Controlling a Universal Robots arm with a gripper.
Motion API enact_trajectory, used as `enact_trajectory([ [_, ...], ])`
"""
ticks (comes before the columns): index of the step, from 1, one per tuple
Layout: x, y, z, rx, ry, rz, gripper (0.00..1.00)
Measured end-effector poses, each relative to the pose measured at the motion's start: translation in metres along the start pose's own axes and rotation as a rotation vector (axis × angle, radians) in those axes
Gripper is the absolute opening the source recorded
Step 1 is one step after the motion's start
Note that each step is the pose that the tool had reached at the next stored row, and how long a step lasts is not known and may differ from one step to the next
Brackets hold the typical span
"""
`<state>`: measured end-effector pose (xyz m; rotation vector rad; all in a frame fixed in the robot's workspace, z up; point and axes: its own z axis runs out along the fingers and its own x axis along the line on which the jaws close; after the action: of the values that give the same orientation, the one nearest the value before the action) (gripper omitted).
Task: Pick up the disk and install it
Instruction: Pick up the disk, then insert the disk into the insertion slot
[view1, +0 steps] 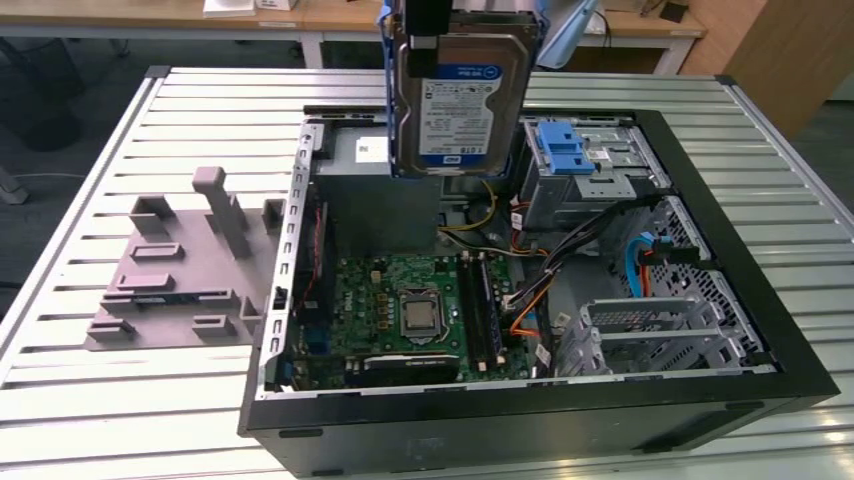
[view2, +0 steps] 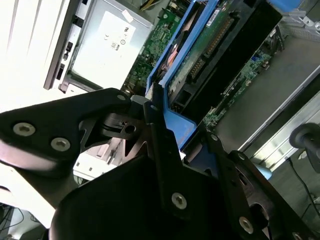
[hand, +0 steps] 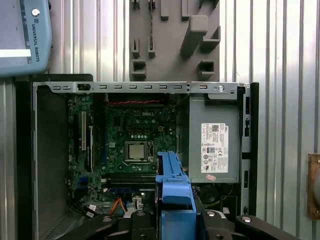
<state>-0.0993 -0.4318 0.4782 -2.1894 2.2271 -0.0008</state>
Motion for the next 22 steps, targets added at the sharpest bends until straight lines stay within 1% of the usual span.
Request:
enact_trajectory([
  [3,0.0068,-0.0003,0.0003,-0.0001,0.0001,0.0,0.36],
  [5,0.0096,-0.0006,0.0007,0.0,0.0003,0.001,0.36],
  [11,0.0098,-0.0048,0.0016,0.0002,0.0005,0.013,0.36],
  [14,0.0098,-0.0048,0.0016,0.0002,0.0008,0.014,0.36],
  [16,0.0097,-0.0049,0.0016,0.0003,0.0039,0.014,0.36],
  [22,0.0098,-0.0048,0.0016,0.0003,0.0046,0.014,0.36],
])
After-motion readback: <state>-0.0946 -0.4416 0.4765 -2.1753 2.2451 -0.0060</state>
